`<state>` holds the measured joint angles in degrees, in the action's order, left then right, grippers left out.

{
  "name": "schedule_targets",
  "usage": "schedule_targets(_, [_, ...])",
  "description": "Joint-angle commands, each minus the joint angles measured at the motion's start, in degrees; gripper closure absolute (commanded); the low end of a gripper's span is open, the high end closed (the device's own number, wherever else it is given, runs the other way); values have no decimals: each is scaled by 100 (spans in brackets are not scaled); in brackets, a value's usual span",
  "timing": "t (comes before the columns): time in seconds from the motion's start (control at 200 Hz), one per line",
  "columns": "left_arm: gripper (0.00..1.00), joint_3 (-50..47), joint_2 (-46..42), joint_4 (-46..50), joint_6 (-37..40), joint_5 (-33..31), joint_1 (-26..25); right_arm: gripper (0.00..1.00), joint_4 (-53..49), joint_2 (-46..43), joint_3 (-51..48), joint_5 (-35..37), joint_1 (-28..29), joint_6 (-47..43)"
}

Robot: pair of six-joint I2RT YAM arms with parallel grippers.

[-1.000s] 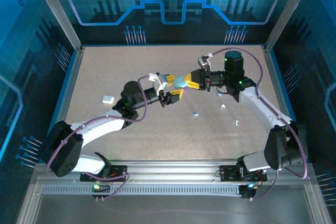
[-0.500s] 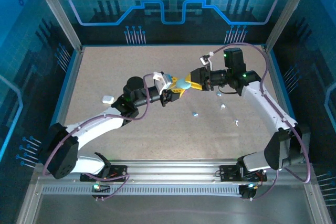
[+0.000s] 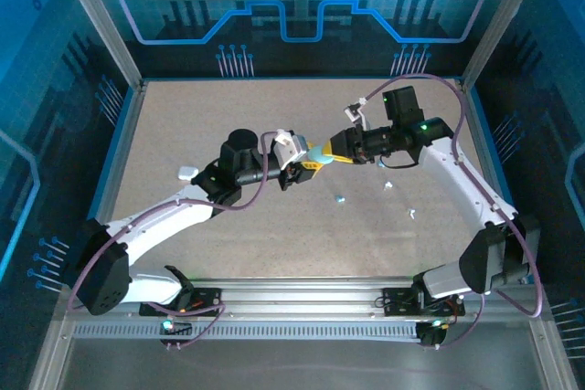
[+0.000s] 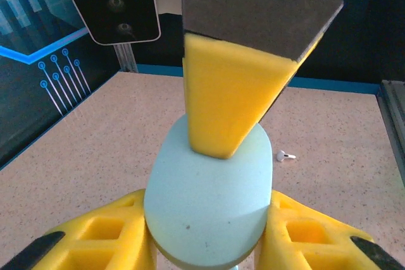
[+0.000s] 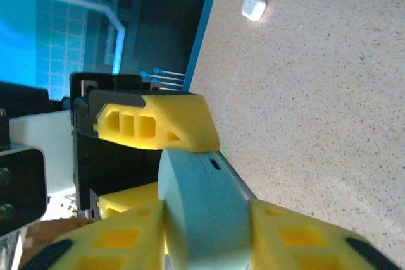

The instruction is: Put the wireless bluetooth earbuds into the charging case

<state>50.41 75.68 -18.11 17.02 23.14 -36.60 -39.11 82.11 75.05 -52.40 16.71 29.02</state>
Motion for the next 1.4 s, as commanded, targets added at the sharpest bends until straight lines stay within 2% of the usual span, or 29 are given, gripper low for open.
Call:
schedule_targets(0.0, [69, 250, -114, 84, 185, -46, -56, 74, -95, 36, 77, -84, 82, -94])
schedule_targets(0.065, [66, 230, -131, 47, 188, -80, -53, 79, 40, 18, 12, -158, 65, -28])
schedule_targets(0.11, [59, 166, -147, -65, 161, -105, -58, 81, 255, -1, -87, -280, 29, 115])
schedule_targets(0.245, [37, -315, -185, -1045, -256, 46, 106, 86, 1874, -118, -683, -1003, -183, 1264])
schedule_targets(0.455, [29, -1071, -58, -2942, -1043, 338, 388, 87, 3647, -169, -1107, -1590, -333, 2712])
schedule_targets(0.535, [29, -1090, 47, -3175, -1120, 474, 420, 86, 4169, -186, -1189, -1671, -342, 3212])
schedule_targets(0.685, [29, -1052, 197, -3584, -1286, 413, 420, 86, 4323, -221, -1150, -1705, -337, 3491])
schedule_targets(0.865, [30, -860, 363, -3690, -1467, 555, 411, 85, 4399, -188, -1146, -1706, -270, 3585])
schedule_targets(1.396, [42, -691, 497, -3955, -1822, 758, 379, 84, 4388, -99, -1159, -1674, -141, 3532])
